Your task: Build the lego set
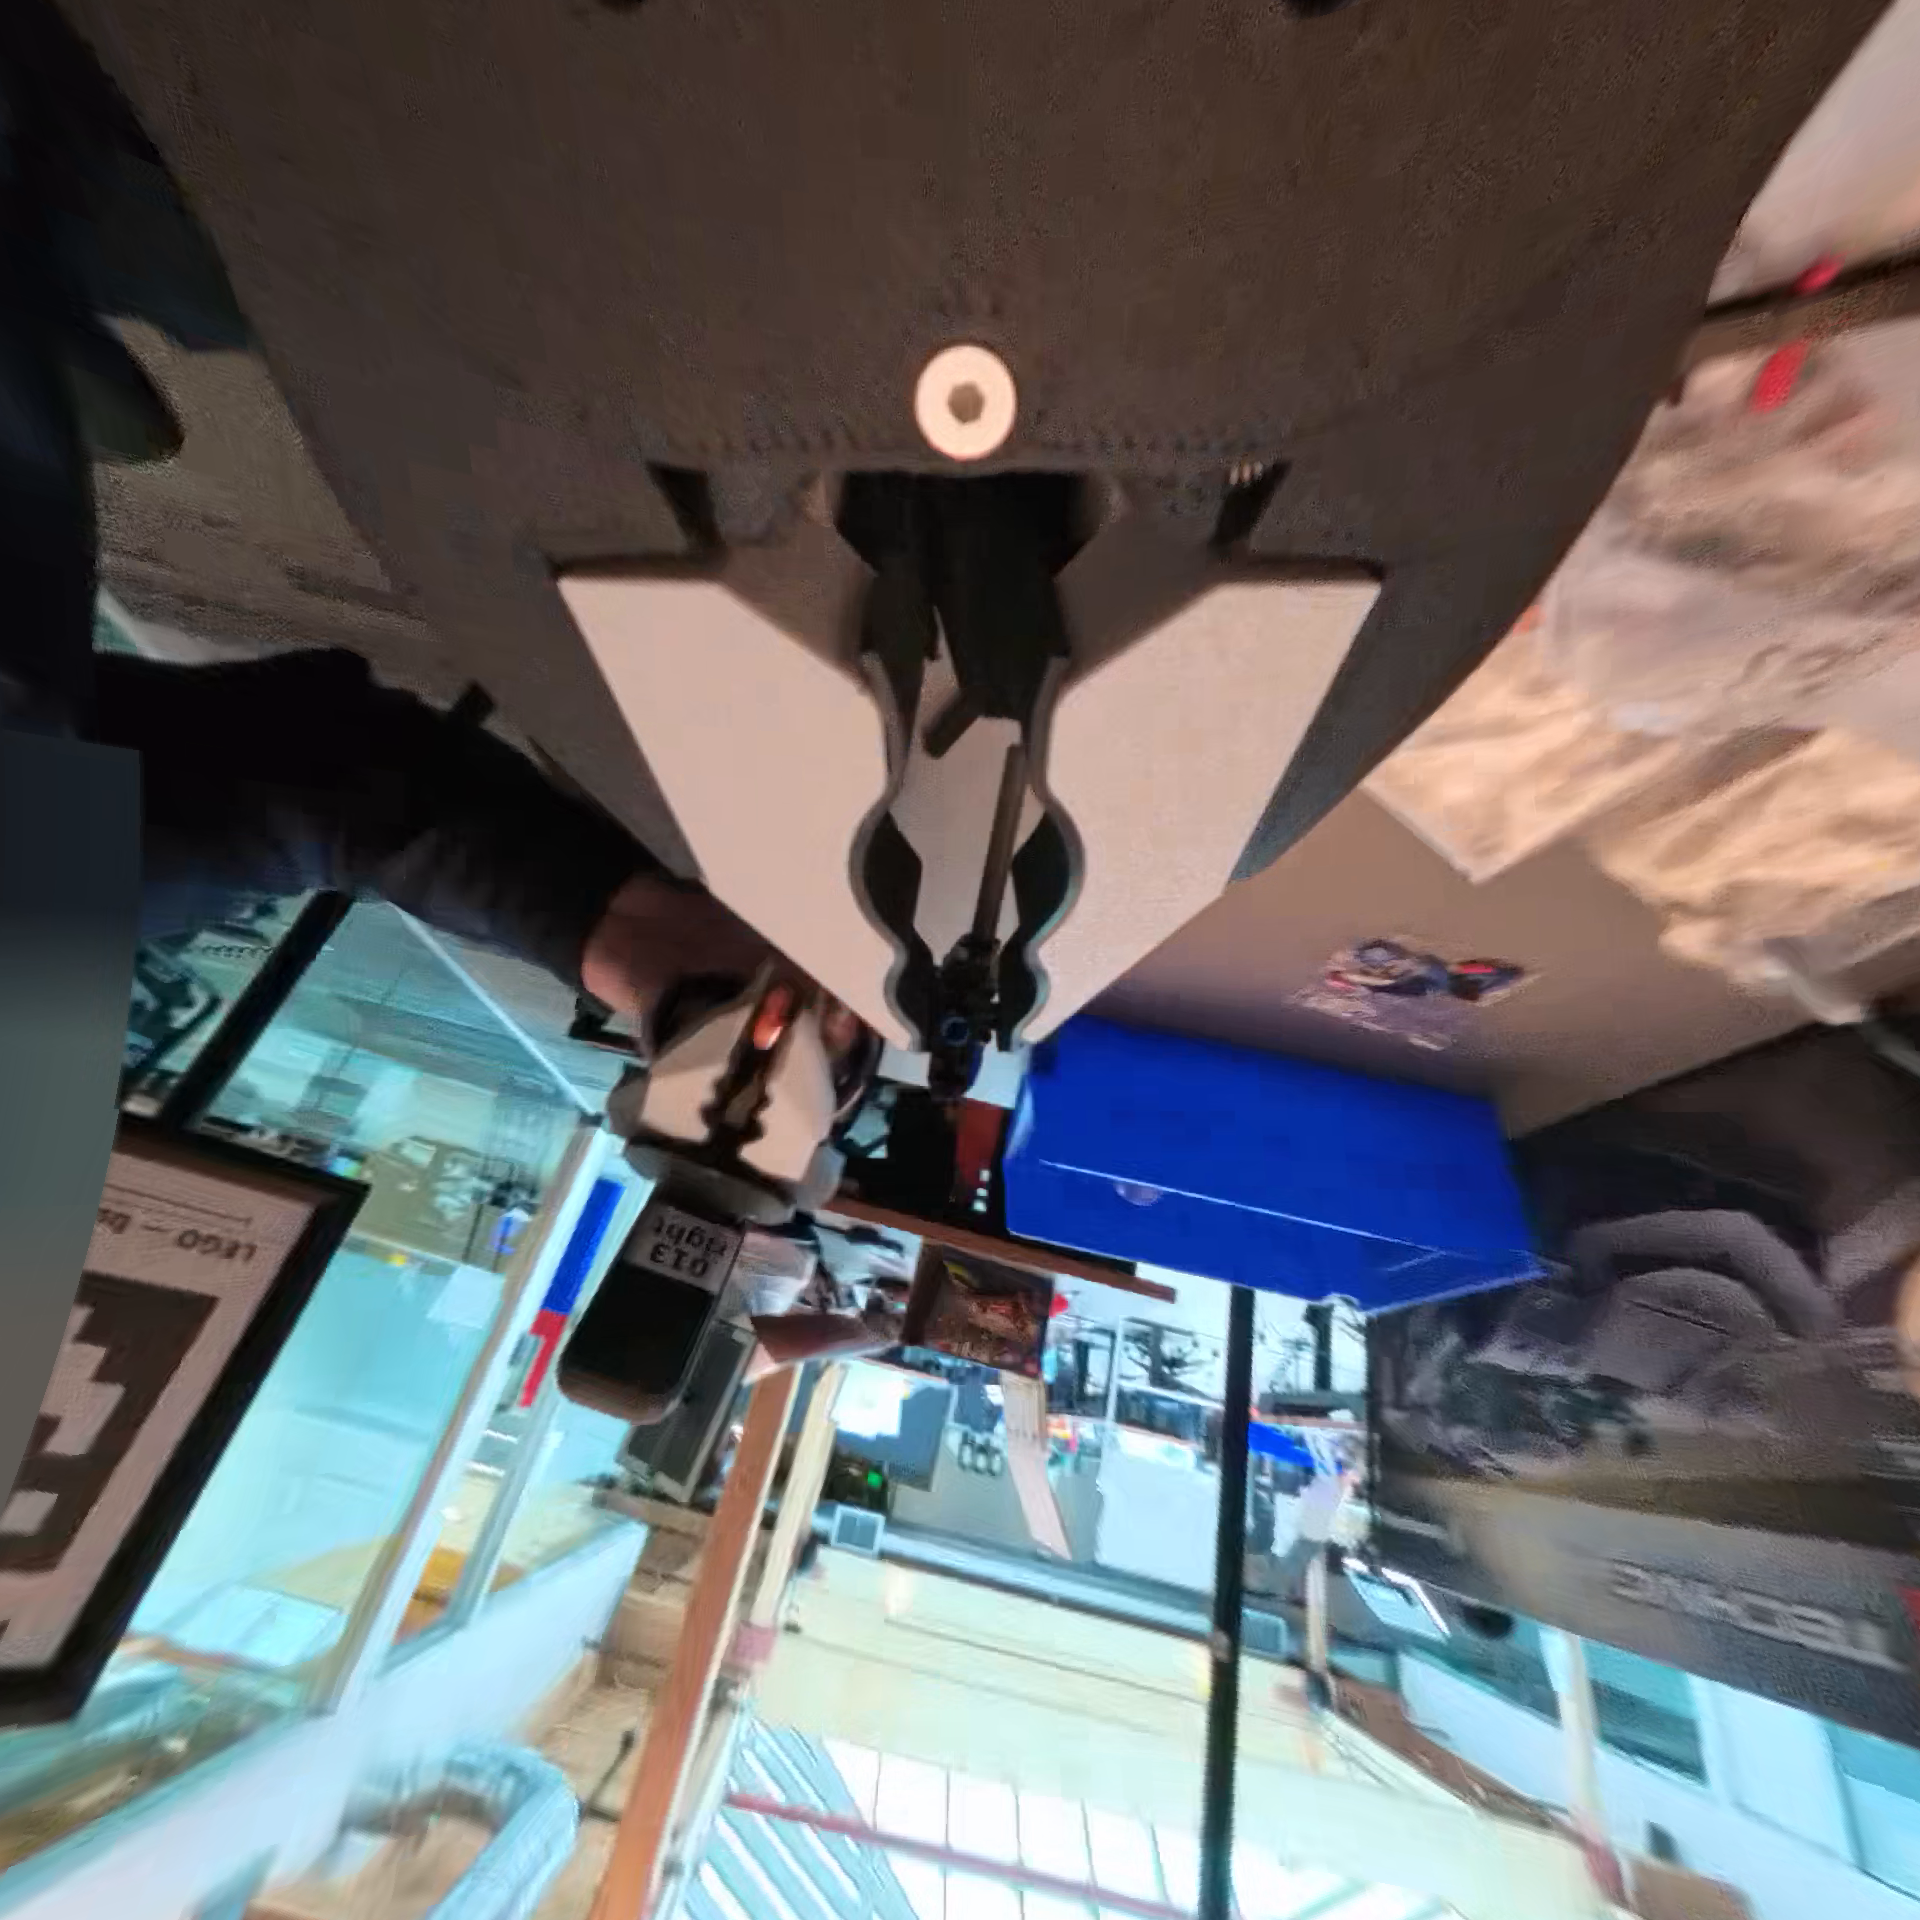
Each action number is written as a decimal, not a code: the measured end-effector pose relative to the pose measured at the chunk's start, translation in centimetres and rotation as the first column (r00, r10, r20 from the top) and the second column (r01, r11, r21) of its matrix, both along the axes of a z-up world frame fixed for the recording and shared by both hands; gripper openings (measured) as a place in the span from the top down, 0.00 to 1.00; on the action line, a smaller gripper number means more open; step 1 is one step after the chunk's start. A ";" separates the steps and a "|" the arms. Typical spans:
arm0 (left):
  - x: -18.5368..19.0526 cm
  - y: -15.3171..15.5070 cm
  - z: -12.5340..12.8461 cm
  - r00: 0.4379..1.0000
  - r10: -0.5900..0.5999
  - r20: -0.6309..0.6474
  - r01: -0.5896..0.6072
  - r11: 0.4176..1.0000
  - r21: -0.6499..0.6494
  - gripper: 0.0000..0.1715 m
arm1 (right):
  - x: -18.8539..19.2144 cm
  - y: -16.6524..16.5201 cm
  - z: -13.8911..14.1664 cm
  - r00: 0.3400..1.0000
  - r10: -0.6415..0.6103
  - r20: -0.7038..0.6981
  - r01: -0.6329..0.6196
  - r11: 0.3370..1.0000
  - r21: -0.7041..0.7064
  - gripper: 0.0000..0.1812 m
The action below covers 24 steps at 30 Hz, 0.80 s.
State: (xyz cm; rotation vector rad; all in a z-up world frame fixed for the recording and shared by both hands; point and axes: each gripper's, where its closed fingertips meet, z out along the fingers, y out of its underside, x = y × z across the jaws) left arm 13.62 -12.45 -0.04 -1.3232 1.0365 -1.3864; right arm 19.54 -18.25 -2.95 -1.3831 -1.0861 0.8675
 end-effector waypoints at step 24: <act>3.6 -1.9 -6.1 0.957 -0.176 -0.229 0.164 0.984 -0.069 0.93 | -1.0 3.9 -7.1 0.965 -0.047 0.259 0.106 0.970 -0.220 0.93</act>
